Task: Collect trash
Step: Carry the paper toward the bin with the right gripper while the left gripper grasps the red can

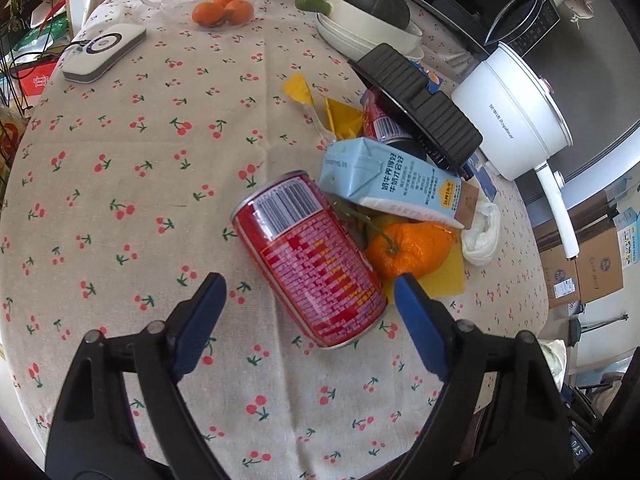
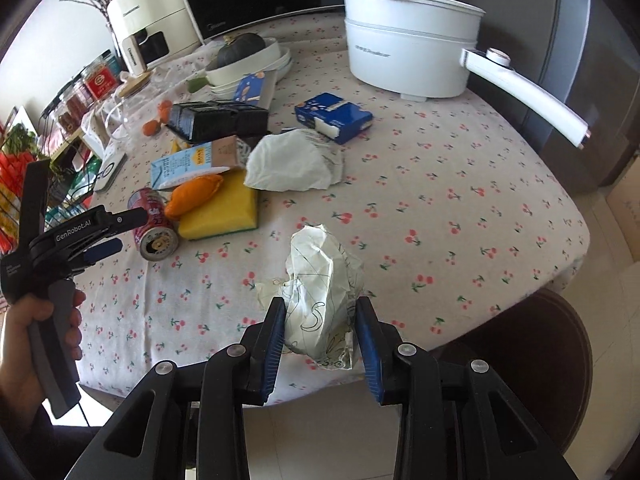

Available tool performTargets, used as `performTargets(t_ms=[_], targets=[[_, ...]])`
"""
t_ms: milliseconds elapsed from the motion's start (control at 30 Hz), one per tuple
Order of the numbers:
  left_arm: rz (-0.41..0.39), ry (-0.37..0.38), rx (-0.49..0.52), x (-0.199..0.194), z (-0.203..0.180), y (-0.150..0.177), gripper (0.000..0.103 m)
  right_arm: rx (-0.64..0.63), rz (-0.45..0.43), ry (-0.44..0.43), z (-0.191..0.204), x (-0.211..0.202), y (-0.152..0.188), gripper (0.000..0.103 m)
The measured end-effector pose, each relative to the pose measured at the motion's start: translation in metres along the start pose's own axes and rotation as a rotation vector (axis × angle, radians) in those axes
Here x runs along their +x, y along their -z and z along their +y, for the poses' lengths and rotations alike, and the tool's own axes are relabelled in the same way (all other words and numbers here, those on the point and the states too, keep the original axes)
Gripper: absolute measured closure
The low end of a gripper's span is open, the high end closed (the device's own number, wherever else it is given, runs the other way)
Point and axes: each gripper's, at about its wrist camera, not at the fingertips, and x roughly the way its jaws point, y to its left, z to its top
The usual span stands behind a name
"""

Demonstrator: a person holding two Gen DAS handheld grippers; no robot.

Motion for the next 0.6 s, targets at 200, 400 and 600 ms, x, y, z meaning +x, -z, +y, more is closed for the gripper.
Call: performTargets(t_ms=[200,400,600], targets=[[0.032,0.039,0.004,0.009,-0.001,-0.001,0.041,0.038,-0.005,0.012,-0.031,-0.017,0.014,0.065],[0.063,0.041,0.078,0.002,-0.004,0.010,0.043,0.077,-0.016,0.044,-0.066,-0.036,0.035,0.063],[0.084,0.065,0.136,-0.011,-0.003,0.022,0.044,0.163,0.010,0.093,-0.108,-0.042,0.058,0.063]])
